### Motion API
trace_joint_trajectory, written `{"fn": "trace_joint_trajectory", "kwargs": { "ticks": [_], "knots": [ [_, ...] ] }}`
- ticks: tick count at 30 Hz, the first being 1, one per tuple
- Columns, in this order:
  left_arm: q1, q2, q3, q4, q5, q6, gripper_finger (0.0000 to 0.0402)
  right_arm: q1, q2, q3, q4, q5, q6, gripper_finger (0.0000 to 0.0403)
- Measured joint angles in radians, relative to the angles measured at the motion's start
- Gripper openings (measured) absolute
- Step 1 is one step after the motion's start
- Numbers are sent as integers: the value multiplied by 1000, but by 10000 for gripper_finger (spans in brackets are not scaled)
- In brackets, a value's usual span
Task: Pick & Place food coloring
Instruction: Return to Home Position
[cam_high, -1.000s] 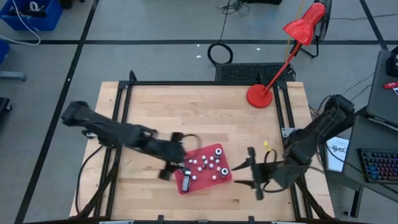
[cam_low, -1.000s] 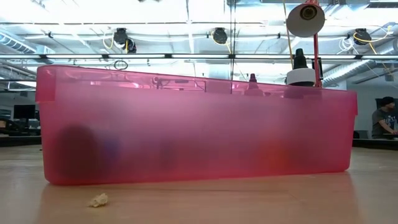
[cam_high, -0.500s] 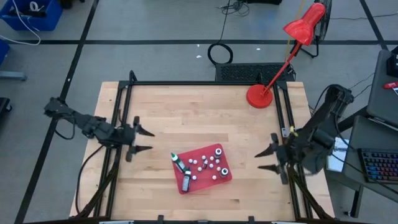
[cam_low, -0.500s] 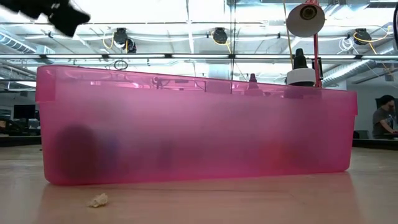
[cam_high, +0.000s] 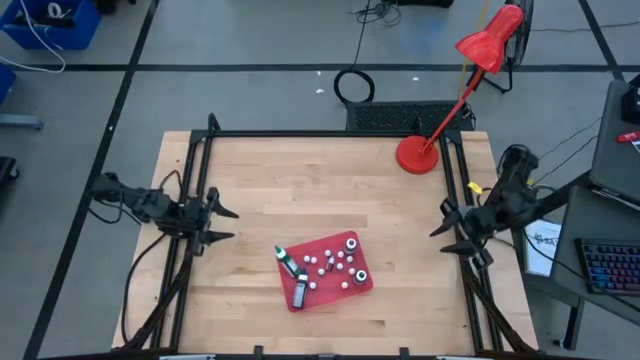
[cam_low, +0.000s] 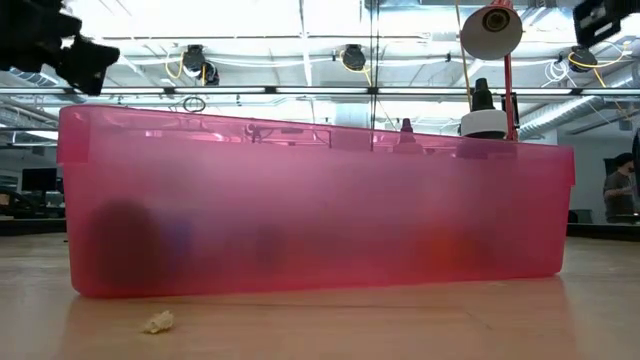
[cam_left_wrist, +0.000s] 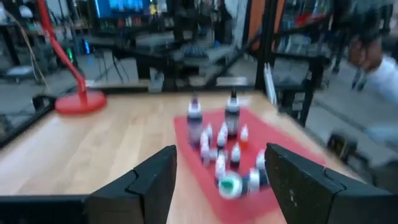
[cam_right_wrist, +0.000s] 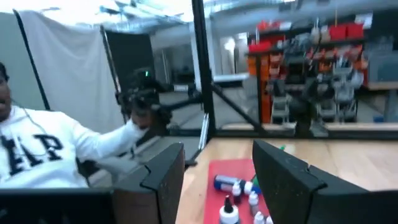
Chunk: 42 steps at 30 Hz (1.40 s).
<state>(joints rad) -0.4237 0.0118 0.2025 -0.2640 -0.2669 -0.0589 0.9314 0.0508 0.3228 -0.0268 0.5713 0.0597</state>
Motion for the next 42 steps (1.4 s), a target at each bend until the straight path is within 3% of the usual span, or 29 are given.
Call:
{"fn": "trace_joint_trajectory", "kwargs": {
  "ticks": [4, 9, 18, 22, 33, 36, 42],
  "knots": [
    [0, -6, -25, -12, 5, 2, 244, -2, -35, -60, 26, 36, -39, 176],
    [5, -7, -37, -7, -22, -4, 244, -2, -32, -113, 106, 2, -67, 178],
    [12, -7, -36, -4, -22, 2, 244, -6, -46, -302, 427, -51, -174, 174],
    [27, -7, -36, -6, -22, 1, 244, -32, -39, -303, 384, -111, -146, 177],
    [54, -6, -36, -17, -79, 2, 244, -122, -42, -305, 311, -419, -64, 172],
    [54, -6, -36, -17, -79, 2, 244, -126, -41, -305, 284, -416, -69, 175],
    [54, -6, -36, -17, -75, 2, 244, -126, -40, -306, 212, -306, -64, 177]
  ]
}}
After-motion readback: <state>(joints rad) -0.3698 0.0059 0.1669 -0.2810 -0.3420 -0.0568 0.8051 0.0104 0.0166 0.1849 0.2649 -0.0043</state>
